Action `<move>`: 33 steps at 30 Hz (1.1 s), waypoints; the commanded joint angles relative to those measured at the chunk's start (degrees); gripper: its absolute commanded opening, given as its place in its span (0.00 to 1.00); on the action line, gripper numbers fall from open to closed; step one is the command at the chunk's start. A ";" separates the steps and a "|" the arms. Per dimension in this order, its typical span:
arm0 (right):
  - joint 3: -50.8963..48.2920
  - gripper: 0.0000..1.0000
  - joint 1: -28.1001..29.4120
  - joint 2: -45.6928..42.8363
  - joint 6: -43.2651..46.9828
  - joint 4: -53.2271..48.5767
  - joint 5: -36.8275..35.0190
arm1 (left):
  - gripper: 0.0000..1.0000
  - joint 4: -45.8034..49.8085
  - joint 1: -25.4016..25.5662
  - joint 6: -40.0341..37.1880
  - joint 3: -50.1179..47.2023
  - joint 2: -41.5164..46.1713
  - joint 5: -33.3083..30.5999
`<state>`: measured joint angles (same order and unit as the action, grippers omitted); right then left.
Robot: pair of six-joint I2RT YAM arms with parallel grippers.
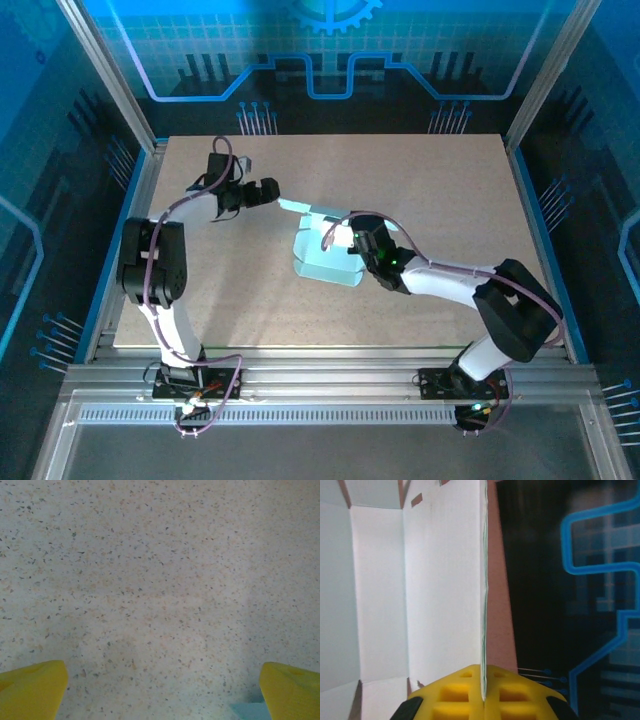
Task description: Fold the paper box
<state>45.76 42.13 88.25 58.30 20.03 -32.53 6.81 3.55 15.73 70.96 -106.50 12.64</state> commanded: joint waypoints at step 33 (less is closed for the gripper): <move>2.01 0.03 2.63 -12.10 2.97 -28.05 11.92 | 0.95 -15.43 6.86 4.25 -26.33 17.64 3.05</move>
<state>47.57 44.34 76.29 60.51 -6.04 -20.53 -3.55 10.35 22.09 46.02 -88.75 14.20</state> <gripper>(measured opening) 0.057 0.970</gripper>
